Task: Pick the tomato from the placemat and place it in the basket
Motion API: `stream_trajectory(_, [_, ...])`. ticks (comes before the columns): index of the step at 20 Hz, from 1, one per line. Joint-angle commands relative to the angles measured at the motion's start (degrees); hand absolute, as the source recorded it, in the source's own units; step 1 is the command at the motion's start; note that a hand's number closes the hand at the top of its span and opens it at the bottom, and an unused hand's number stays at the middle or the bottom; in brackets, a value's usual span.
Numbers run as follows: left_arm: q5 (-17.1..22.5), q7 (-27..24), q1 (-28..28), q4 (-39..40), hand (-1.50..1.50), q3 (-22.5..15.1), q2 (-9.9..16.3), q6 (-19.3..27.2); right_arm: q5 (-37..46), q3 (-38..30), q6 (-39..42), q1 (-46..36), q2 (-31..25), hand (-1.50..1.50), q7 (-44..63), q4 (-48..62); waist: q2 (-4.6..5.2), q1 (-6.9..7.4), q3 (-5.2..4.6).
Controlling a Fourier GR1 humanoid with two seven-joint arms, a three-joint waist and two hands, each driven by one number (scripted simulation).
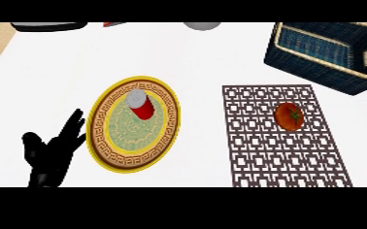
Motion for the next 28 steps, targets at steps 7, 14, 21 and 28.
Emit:
stream_trajectory(7, [-0.28, 4.54, 2.74, 3.97, 0.00, -0.84, 1.40, -1.16, 3.34, -13.88, 18.65, 4.10, -21.47, -1.50, -9.07, 9.26, 0.91, 0.69, -0.63])
stream_trajectory(14, [-1.85, 4.04, 3.39, 2.54, 0.00, -1.91, 0.66, -0.86, 11.08, -14.67, 16.48, 8.68, -25.39, -1.50, -16.11, 11.16, 0.95, 1.99, -0.61])
stream_trajectory(21, [-1.08, 1.16, 1.97, 7.07, 0.00, -1.31, -1.38, -3.03, 12.82, -10.84, 10.28, 12.87, -23.41, -1.50, -20.58, 12.65, 1.15, 2.32, -0.69])
stream_trajectory(28, [-3.16, 6.68, -1.66, 5.09, 0.00, -1.68, -0.70, -1.02, 14.03, -4.69, 4.46, 13.97, -19.85, -1.50, -21.72, 12.06, 1.15, 2.68, -0.67])
